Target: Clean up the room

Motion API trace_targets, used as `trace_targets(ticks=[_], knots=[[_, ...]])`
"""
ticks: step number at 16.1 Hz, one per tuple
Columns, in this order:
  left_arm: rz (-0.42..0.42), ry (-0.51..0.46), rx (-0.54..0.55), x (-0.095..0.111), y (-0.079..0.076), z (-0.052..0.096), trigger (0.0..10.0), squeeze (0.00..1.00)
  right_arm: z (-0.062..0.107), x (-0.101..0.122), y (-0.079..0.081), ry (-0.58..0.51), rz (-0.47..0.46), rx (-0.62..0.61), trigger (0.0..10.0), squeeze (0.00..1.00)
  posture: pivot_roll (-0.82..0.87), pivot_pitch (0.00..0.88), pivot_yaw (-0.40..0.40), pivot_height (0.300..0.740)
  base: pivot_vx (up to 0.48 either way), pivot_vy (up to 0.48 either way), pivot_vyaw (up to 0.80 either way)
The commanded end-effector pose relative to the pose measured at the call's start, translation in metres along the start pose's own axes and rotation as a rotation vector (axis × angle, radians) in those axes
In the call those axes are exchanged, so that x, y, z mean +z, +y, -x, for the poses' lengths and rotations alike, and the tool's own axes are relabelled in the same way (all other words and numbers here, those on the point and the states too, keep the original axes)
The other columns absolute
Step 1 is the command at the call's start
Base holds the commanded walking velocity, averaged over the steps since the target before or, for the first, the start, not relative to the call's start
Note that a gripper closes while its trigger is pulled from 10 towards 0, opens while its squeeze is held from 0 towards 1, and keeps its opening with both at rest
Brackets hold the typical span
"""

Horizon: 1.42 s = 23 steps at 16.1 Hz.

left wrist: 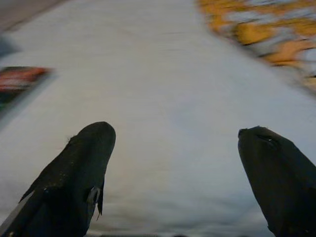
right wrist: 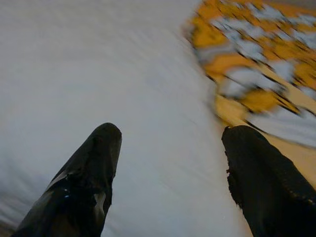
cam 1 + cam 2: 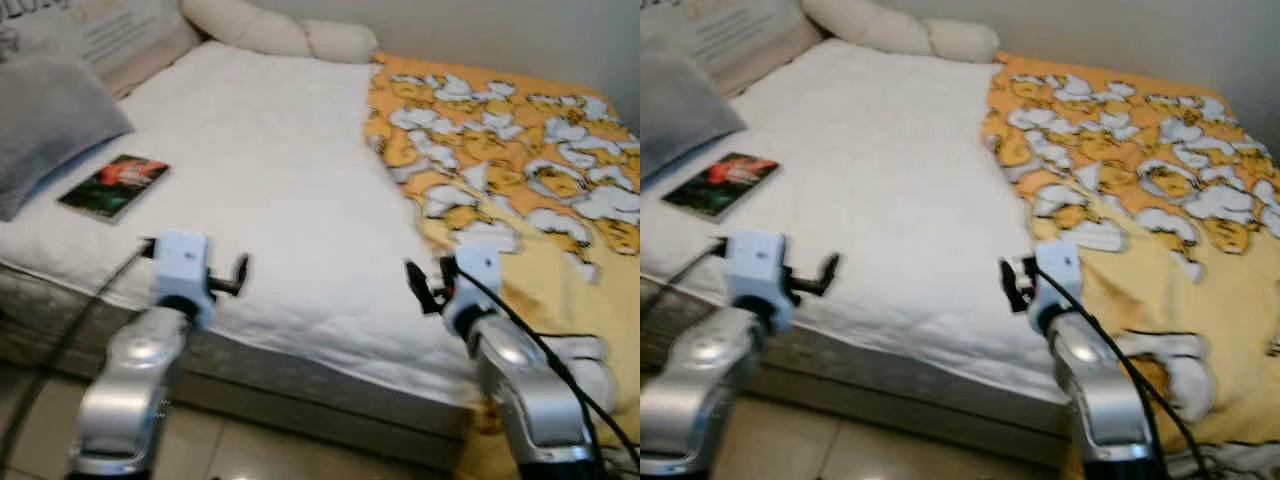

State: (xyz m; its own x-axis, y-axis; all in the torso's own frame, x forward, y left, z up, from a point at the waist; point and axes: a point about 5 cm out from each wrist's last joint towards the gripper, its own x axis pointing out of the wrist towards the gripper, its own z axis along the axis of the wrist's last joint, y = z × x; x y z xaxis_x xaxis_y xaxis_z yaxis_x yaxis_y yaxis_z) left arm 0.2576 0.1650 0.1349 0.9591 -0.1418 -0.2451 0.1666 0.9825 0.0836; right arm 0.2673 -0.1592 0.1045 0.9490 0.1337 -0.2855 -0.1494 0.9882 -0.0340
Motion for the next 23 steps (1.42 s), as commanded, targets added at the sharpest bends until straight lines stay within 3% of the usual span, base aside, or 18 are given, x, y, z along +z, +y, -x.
trace_targets(ticks=[1,2,3,19,23], knots=[[-0.018,-0.016,0.012,0.004,0.005,0.000,10.0,1.00,-0.001,0.006,0.002,-0.016,-0.016,0.011,10.0,0.00,-0.06,0.000,-0.058,0.740,0.000,-0.480,0.00],[-0.021,-0.014,0.011,0.004,0.005,0.000,10.0,1.00,0.002,0.007,0.008,-0.030,-0.108,0.073,10.0,0.62,-0.06,0.000,-0.058,0.740,0.000,-0.480,0.00],[-0.023,-0.013,0.011,0.004,0.005,0.000,10.0,1.00,0.004,0.007,0.009,-0.034,-0.156,0.091,10.0,1.00,-0.06,0.000,-0.058,0.740,0.000,-0.480,0.00],[-0.049,-0.014,0.005,0.002,0.005,-0.003,10.0,1.00,0.002,0.007,0.011,-0.015,-0.108,0.120,10.0,1.00,-0.07,0.000,-0.056,0.740,0.000,-0.480,0.00],[-0.070,-0.029,0.009,0.006,0.006,-0.004,10.0,1.00,0.002,-0.009,0.005,0.007,-0.216,0.045,10.0,1.00,-0.08,0.000,-0.038,0.740,0.000,-0.360,0.00]])
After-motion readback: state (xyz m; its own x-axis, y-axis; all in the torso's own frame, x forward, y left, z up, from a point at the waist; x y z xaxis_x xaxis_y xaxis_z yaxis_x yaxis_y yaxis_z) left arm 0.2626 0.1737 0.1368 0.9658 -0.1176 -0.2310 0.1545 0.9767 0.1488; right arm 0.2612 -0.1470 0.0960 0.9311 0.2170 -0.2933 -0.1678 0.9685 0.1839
